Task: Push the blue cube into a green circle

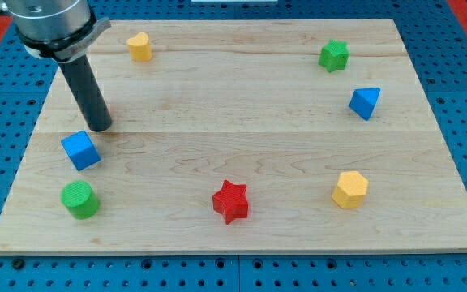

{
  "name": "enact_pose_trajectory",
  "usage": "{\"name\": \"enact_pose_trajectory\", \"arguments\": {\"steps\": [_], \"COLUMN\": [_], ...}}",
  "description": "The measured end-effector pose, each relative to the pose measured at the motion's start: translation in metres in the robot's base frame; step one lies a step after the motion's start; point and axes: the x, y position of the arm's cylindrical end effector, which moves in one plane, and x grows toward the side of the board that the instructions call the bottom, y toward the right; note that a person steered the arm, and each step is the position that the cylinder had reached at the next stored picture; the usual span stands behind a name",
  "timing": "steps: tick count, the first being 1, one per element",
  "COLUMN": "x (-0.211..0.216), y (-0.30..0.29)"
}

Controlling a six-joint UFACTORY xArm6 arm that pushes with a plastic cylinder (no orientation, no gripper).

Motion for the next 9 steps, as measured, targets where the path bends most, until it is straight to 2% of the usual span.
{"name": "enact_pose_trajectory", "arguments": {"steps": [1, 3, 8, 9], "x": [0.005, 0.059, 0.054, 0.045], "y": [-0.023, -0.017, -0.017, 0.004]}}
